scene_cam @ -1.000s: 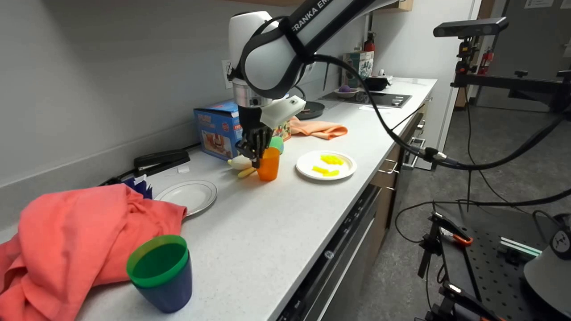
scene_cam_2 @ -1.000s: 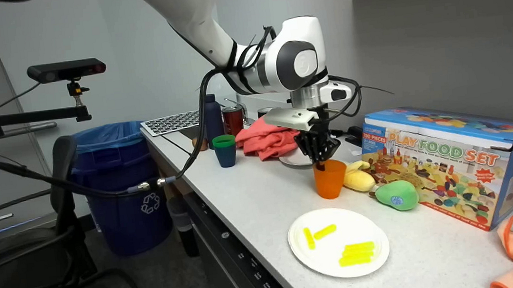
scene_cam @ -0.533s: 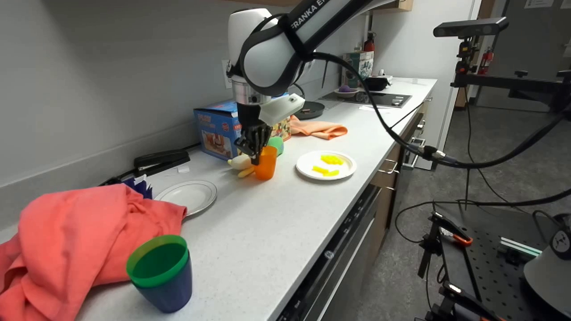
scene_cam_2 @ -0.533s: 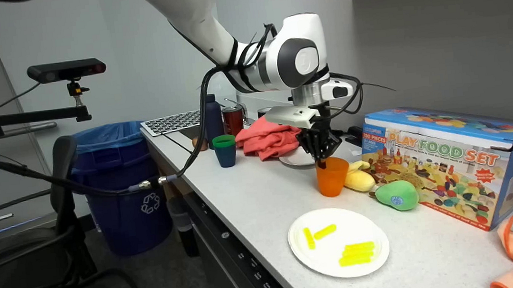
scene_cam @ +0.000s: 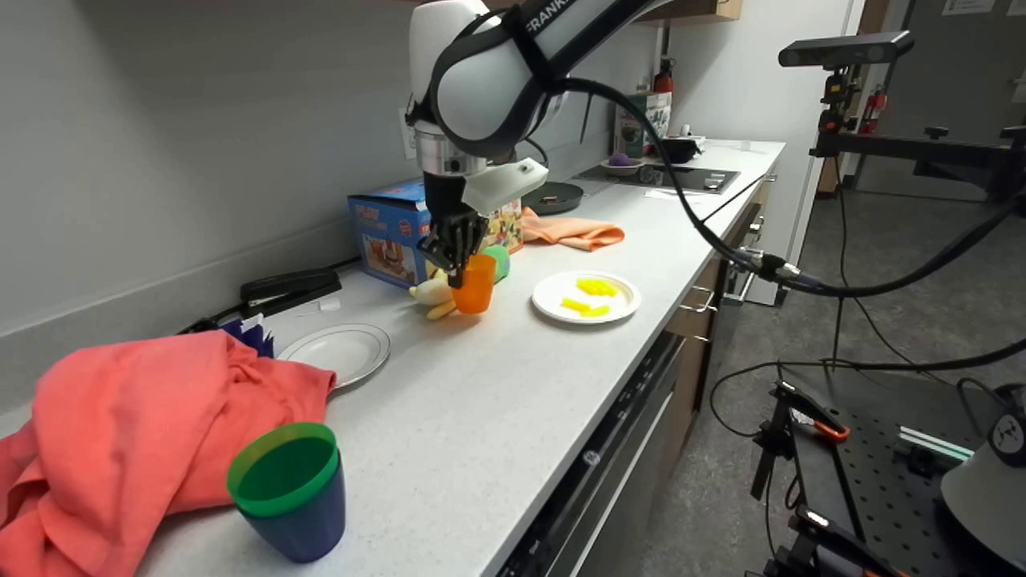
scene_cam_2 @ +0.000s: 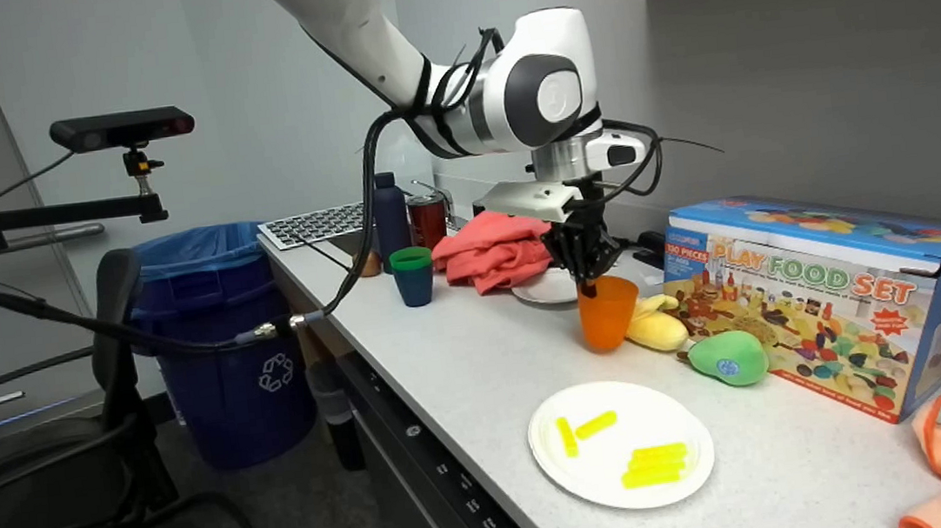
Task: Transfer the chips onto the plate from the orange cup.
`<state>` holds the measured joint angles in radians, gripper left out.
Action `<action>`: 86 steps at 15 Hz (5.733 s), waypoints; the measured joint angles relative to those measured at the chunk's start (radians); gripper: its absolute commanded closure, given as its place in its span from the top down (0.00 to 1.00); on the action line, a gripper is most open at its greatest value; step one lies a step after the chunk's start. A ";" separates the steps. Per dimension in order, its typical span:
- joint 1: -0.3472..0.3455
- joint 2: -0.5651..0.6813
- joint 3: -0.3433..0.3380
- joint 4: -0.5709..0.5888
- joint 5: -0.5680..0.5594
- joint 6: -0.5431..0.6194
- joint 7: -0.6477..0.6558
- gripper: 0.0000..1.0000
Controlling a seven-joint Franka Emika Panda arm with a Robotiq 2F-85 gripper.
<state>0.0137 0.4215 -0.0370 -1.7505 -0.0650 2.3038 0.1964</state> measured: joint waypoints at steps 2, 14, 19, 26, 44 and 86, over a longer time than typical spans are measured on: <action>0.011 -0.036 0.005 -0.002 0.002 -0.036 0.019 0.01; 0.038 -0.325 0.053 -0.166 0.018 -0.196 0.058 0.01; 0.038 -0.435 0.059 -0.321 0.018 -0.124 0.058 0.01; 0.038 -0.507 0.063 -0.423 0.020 -0.103 0.073 0.01; 0.038 -0.541 0.074 -0.460 0.020 -0.103 0.146 0.05; -0.118 -0.457 -0.135 -0.335 0.585 -0.385 -0.230 0.01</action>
<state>-0.1046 -0.0351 -0.1719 -2.0850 0.5204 1.9184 -0.0332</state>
